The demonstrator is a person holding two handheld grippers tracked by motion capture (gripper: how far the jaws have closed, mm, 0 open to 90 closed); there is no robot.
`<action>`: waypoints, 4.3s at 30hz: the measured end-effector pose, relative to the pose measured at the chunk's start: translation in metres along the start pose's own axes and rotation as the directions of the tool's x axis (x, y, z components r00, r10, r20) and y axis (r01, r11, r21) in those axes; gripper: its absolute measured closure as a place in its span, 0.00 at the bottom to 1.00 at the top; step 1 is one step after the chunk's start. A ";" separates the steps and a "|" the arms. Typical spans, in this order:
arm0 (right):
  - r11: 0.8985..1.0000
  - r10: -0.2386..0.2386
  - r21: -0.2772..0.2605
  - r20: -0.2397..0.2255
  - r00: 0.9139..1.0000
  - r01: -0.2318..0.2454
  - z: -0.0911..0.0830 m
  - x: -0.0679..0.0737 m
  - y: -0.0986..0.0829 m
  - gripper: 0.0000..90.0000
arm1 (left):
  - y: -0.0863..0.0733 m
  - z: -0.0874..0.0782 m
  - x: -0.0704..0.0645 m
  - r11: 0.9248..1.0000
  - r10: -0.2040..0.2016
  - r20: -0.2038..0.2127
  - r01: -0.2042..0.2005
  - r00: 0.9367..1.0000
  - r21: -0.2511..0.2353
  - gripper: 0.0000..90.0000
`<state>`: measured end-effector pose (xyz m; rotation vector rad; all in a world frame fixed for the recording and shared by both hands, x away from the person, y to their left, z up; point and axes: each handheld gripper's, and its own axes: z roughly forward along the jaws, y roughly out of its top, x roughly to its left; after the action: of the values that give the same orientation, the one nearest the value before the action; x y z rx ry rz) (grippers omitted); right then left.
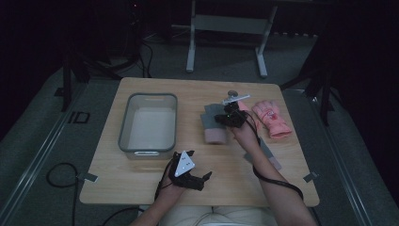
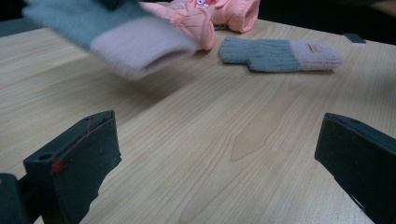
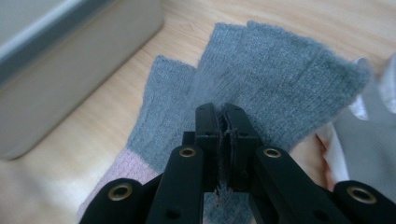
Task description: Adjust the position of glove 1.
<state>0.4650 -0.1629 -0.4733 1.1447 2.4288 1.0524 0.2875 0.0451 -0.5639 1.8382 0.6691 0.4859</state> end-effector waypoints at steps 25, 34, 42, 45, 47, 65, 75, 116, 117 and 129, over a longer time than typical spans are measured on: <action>0.997 0.075 0.013 0.020 0.997 -0.075 -0.048 0.058 -0.109 0.95 | 0.000 0.000 0.000 1.000 0.003 -0.006 -0.003 1.000 0.004 0.00; 0.992 0.115 0.055 0.050 0.992 -0.117 -0.025 0.051 -0.125 0.93 | 0.000 0.000 -0.001 1.000 0.003 -0.005 -0.003 1.000 0.001 0.00; 0.993 0.107 0.038 0.072 0.992 -0.110 -0.020 0.051 -0.131 0.87 | 0.000 0.000 0.000 1.000 0.003 -0.005 -0.003 1.000 0.002 0.00; 0.994 0.091 0.047 0.092 0.992 -0.095 -0.025 0.052 -0.129 0.78 | 0.000 0.000 0.000 1.000 0.003 -0.004 -0.003 1.000 0.002 0.00; 0.996 0.084 0.030 0.091 0.992 -0.087 -0.034 0.050 -0.127 0.74 | 0.000 0.000 0.000 1.000 0.003 -0.003 -0.003 1.000 0.003 0.00; 0.980 -0.190 0.052 -0.005 0.982 0.190 -0.102 -0.060 -0.134 0.69 | 0.000 0.000 0.000 1.000 0.000 -0.008 0.000 1.000 0.004 0.00; 0.971 -0.185 0.148 -0.018 0.983 0.186 -0.083 -0.075 -0.149 0.70 | 0.000 0.000 0.000 1.000 0.000 -0.008 0.001 1.000 0.004 0.00; 0.947 0.321 -0.122 0.330 0.888 -0.297 -0.132 -0.002 -0.161 0.95 | 0.000 0.000 -0.002 1.000 0.009 -0.029 -0.009 1.000 0.012 0.00; 0.945 0.327 -0.120 0.331 0.885 -0.304 -0.129 -0.001 -0.165 0.95 | 0.000 0.000 -0.002 1.000 0.009 -0.029 -0.009 1.000 0.012 0.00; 0.931 0.356 -0.049 0.338 0.871 -0.361 -0.090 -0.011 -0.183 0.90 | 0.000 0.000 -0.002 1.000 0.016 -0.027 -0.016 0.999 0.013 0.00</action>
<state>0.3240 -0.2946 -0.5399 1.6765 2.0014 0.8368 0.2859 0.0440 -0.5638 1.8529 0.6779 0.5193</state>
